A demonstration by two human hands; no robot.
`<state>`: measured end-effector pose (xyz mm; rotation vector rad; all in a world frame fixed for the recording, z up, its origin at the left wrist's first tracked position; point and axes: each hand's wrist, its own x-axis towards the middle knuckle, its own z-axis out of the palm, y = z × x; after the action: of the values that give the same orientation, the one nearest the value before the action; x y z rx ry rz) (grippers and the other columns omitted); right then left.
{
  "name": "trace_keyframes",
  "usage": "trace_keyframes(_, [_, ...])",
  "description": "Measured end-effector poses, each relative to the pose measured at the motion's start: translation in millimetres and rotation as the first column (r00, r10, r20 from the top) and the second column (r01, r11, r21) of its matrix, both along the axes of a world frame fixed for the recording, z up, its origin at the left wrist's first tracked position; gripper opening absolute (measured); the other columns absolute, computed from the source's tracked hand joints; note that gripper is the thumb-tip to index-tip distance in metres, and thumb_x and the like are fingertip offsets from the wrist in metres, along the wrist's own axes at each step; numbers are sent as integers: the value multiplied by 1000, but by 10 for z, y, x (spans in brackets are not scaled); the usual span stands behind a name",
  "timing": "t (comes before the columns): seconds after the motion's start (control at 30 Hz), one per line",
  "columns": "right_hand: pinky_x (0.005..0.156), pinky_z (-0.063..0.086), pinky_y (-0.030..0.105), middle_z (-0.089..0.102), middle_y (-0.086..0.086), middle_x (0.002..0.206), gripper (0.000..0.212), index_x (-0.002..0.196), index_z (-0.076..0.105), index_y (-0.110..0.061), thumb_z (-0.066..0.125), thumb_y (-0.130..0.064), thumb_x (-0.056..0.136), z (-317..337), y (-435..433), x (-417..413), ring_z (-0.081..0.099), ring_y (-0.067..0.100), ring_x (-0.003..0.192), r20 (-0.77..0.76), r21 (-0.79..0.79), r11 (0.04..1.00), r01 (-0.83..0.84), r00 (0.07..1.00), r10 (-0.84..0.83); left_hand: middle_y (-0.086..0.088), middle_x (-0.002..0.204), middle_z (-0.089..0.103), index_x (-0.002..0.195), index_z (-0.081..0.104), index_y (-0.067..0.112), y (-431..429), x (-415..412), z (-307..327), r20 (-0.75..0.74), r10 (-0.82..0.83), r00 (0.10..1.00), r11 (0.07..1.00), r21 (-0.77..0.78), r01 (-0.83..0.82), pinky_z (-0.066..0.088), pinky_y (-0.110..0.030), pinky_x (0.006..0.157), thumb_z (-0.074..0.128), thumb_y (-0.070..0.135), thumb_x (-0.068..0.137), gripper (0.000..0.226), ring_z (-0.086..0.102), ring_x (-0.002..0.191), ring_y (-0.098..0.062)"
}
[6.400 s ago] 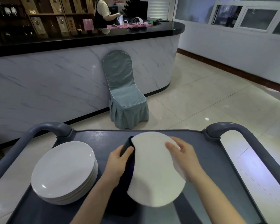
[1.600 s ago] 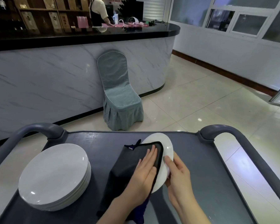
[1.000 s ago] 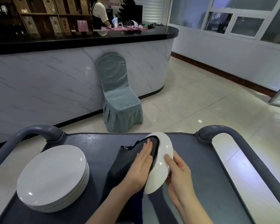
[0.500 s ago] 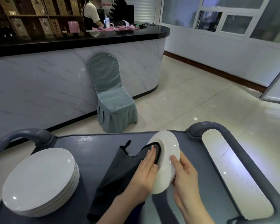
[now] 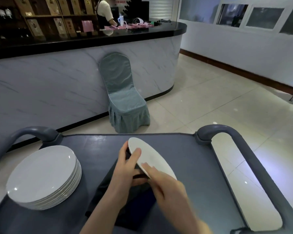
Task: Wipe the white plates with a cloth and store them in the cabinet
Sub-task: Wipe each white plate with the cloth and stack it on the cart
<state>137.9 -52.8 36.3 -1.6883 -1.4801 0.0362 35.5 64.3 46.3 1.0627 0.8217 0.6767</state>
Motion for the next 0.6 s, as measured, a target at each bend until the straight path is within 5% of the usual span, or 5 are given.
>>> trace_keyframes(0.07, [85,58,28,67,-10,128,48,129,66,-26,68,-12,83,-63,40,-82,67,12,112,159,-87,990,-111,980,124,2,115,70,122,53,52,-26,-130,-49,-26,108,994,994,-6,-109,57,-35,61,65,30,89,42,71,96,-28])
trace_keyframes(0.2, [119,19,20,24,-36,150,45,147,34,-49,38,-48,102,-157,181,-88,21,-8,144,-121,-436,826,-357,933,340,-1,116,69,121,59,47,-15,-459,-205,-31,253,967,961,-104,-255,55,-35,58,53,8,94,47,71,94,-29])
trace_keyframes(0.4, [115,20,24,17,-18,160,71,155,20,-36,58,-43,96,-302,614,-67,18,7,148,-215,-447,894,-28,974,-77,-3,115,71,115,64,44,198,-985,-369,-7,389,921,907,-173,-385,56,-39,64,43,8,90,48,65,103,-31])
trace_keyframes(0.5, [96,38,11,38,-20,147,67,153,31,-33,63,-26,95,-352,879,-256,41,5,133,-623,-418,902,-110,758,-196,4,111,72,118,63,44,339,-1240,-398,40,426,904,891,-195,-411,58,-38,63,42,5,89,52,70,97,-26])
trace_keyframes(0.6, [94,52,34,65,-8,128,43,132,59,-31,57,-11,94,-392,1123,-678,61,12,113,-818,-304,952,-44,524,-237,8,113,70,121,58,47,518,-1561,-365,-17,433,901,895,-109,-432,58,-39,71,48,10,90,48,68,98,-22])
